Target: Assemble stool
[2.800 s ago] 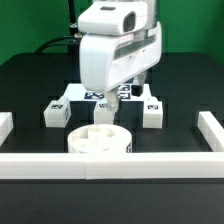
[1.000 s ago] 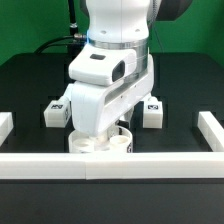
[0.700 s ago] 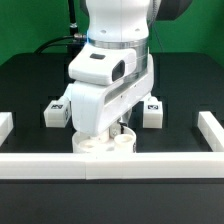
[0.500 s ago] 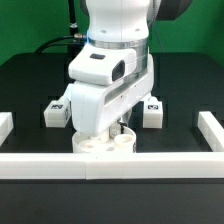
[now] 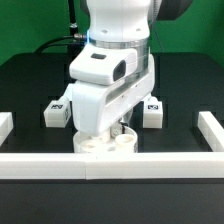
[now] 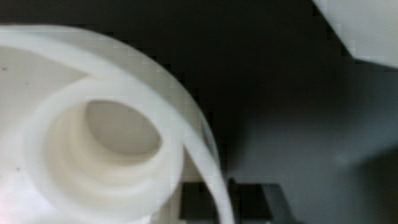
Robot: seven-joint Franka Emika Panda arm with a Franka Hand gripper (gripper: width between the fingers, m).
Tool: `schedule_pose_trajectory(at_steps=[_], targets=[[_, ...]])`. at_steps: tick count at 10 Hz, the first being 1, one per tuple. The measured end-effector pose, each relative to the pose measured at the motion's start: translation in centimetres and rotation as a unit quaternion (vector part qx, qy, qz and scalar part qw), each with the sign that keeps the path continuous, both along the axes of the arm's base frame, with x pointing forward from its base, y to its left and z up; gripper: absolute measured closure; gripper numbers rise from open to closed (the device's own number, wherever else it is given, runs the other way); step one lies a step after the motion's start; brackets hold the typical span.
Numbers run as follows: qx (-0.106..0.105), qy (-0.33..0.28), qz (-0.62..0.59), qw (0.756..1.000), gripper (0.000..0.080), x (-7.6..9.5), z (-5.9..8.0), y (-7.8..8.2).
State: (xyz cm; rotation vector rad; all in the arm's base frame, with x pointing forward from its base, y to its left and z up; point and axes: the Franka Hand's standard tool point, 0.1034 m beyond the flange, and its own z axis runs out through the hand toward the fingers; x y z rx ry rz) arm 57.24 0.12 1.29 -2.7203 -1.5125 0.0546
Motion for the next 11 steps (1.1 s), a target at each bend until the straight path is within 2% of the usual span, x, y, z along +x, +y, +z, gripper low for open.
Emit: schedule_pose_trajectory(at_steps=[1, 5, 11], targets=[[0.001, 0.001, 0.013, 1.000, 0.0771, 0.0, 0.0, 1.9], [0.005, 0.001, 0.035, 0.999, 0.0771, 0.1, -0.1, 6.4], [0.005, 0.007, 0.008, 1.000, 0.0771, 0.3, 0.1, 9.0]])
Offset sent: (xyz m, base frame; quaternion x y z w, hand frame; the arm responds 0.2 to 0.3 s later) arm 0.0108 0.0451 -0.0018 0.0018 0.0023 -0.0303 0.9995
